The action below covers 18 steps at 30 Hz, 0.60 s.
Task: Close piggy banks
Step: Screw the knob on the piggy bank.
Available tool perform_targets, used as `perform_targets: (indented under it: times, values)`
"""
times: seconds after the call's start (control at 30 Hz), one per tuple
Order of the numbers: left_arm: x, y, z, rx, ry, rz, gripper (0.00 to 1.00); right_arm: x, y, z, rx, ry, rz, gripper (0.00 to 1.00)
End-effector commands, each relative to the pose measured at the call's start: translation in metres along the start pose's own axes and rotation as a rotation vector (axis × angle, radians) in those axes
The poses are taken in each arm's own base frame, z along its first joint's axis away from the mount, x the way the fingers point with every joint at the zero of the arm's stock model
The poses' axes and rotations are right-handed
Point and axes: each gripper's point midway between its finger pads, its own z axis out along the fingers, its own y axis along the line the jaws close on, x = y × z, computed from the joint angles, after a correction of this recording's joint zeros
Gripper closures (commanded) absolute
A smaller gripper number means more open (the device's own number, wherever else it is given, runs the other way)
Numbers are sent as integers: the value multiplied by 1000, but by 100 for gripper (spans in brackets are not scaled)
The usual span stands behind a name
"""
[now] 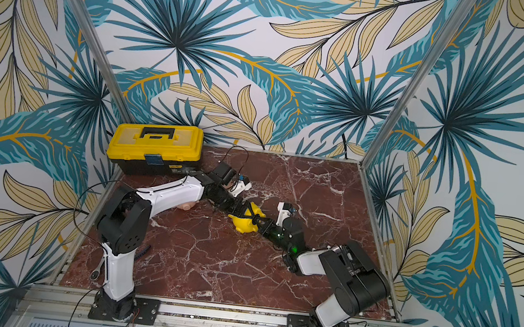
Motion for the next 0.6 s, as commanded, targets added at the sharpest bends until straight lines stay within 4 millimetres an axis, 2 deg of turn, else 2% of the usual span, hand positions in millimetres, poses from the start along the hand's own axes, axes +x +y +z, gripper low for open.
perform_targets:
  times: [0.0, 0.47, 0.57]
  values:
    - [68, 14, 42, -27, 235, -61, 12, -22, 7, 3, 34, -69, 95, 100]
    - [63, 14, 42, -45, 218, -66, 12, -18, 1, 5, 64, -51, 157, 100]
    - [60, 15, 41, -56, 210, -72, 12, -17, -1, 4, 89, -43, 128, 93]
